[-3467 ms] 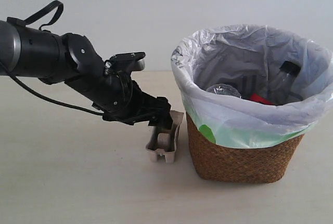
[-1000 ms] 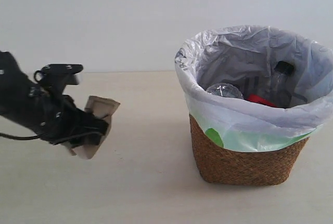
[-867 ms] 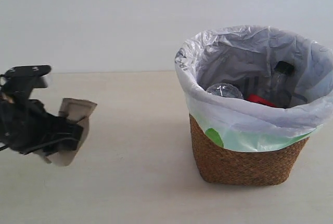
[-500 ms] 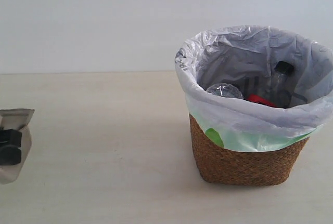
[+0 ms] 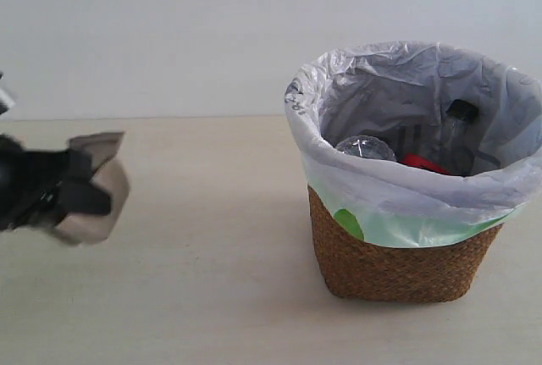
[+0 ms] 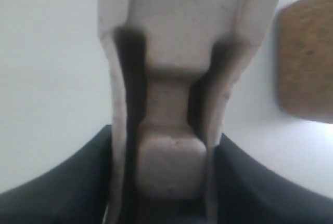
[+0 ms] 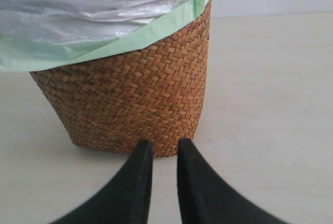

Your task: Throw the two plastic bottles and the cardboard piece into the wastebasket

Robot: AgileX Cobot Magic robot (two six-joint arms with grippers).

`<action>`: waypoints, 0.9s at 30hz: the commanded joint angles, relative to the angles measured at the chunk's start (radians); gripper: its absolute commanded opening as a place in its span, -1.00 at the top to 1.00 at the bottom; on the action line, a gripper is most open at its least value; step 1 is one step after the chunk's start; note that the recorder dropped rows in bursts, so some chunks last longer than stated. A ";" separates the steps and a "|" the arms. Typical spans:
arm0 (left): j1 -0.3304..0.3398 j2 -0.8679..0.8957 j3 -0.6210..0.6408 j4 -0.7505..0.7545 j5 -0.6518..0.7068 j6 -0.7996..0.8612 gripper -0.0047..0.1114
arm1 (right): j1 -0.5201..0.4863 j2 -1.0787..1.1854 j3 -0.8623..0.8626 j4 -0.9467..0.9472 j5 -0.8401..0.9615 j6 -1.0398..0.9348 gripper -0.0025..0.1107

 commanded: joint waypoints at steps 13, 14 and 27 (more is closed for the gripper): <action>-0.468 0.502 -1.278 0.073 0.443 -0.435 -0.94 | 0.001 -0.005 -0.001 0.000 -0.007 0.001 0.72; -0.474 0.513 -1.301 0.150 0.458 -0.485 -0.93 | 0.001 -0.005 -0.001 0.000 -0.007 0.001 0.72; -0.477 0.528 -1.268 0.617 0.603 -0.622 -0.07 | 0.001 -0.005 -0.001 0.000 -0.007 0.001 0.72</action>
